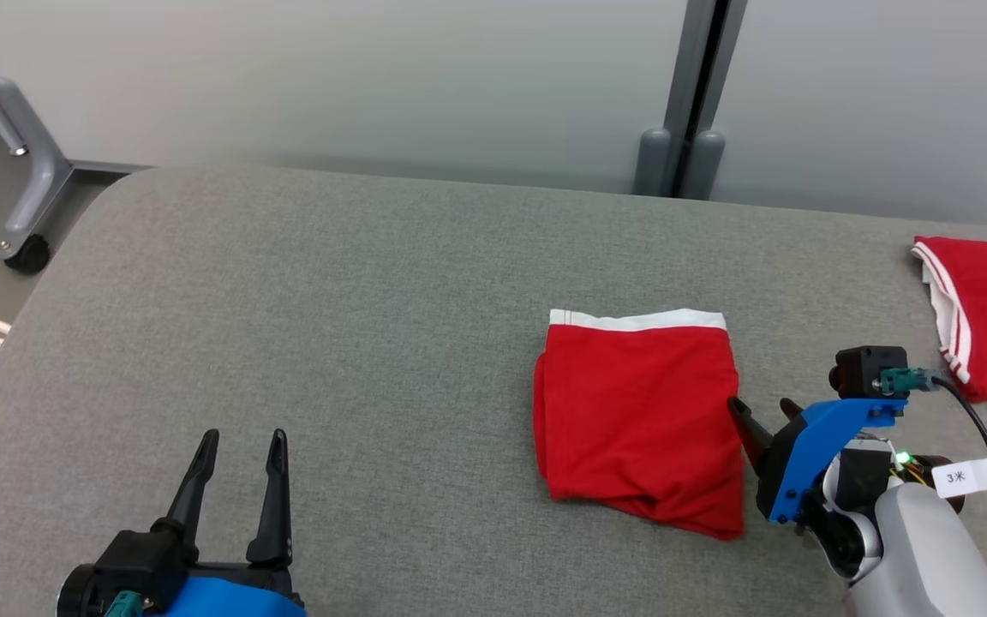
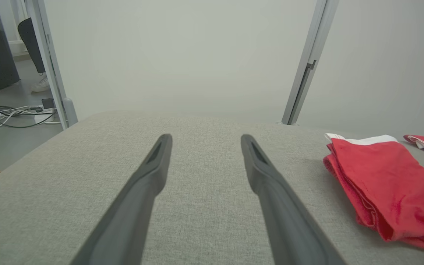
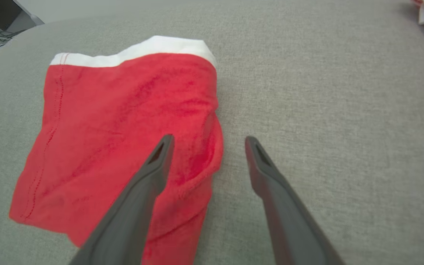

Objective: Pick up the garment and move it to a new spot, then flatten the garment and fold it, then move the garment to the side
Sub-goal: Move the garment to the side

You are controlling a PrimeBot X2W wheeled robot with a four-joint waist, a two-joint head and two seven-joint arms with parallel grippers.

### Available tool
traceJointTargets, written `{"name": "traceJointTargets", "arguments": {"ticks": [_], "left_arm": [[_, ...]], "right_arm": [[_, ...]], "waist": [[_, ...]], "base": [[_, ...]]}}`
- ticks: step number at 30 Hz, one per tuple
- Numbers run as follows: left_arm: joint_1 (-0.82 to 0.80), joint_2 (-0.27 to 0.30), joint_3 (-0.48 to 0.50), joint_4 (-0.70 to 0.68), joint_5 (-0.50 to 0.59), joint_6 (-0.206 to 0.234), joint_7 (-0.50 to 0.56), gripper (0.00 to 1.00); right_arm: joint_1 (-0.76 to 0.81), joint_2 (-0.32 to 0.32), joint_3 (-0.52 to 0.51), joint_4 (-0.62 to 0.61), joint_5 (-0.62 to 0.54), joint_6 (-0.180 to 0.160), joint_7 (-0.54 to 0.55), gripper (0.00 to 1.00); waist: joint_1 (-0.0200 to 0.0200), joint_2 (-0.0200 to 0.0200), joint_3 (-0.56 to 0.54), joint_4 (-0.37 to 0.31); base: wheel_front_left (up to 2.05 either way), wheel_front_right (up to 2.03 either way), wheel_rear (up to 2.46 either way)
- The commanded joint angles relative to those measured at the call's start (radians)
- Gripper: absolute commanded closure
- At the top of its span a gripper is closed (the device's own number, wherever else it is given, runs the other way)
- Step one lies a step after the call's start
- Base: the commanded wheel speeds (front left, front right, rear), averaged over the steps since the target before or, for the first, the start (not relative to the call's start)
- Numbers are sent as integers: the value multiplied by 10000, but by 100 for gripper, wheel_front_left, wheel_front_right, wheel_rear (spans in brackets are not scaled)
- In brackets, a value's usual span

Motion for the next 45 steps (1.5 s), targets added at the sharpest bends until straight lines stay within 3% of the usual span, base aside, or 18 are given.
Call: {"name": "traceJointTargets", "arguments": {"ticks": [1,12,13,14,15,16,21,24,31,40,45], "left_arm": [[-245,-17,-35,-20,36,-14,-41,0],[-560,-46,-242,59,-19,-16,-41,0],[-577,-46,-256,68,-22,-16,-41,0],[-579,-50,-274,66,-26,-16,-41,0],[-579,-50,-274,66,-26,-16,-41,0],[-579,-56,-297,57,-37,-17,-41,0],[-686,-95,-391,-160,-95,-17,-42,0],[-748,-114,-309,-430,-100,-17,-41,0],[-1078,-67,-336,-1246,-2,-17,-33,0],[-1804,18,-645,-1715,35,-16,-33,0],[-2056,142,-657,-1933,111,-16,-31,0]], "right_arm": [[-362,-36,-116,374,-85,5,-230,0],[-1217,-22,-133,3001,157,5,-528,0],[-1268,-19,-52,3189,184,5,-478,15],[-1321,3,113,3329,180,5,-472,56],[-1321,3,113,3329,180,5,-472,56],[-1381,27,193,3392,149,5,-563,100],[-2071,-75,624,2911,-1060,5,-898,100],[-2610,-521,1238,2322,-1712,4,-787,100],[-4582,-2013,2705,1111,-1566,4,-222,100],[-6107,-4294,4209,1209,-1151,2,264,100],[-6656,-5551,5304,1173,-995,0,-165,100]], "waist": [[-1,-2,310,298],[-1,-2,692,717],[-1,-2,688,729],[-1,-2,682,740],[-1,-2,682,740],[-1,-2,676,743],[-1,-2,778,617],[-1,-2,998,411],[-1,-2,1953,-466],[-1,-2,3016,-1258],[-1,-2,3568,-1589]], "base": [[0,0,0],[0,0,0],[0,0,0],[0,0,0],[0,0,0],[0,0,0],[0,0,0],[0,0,0],[0,0,0],[0,0,0],[0,0,0]]}}
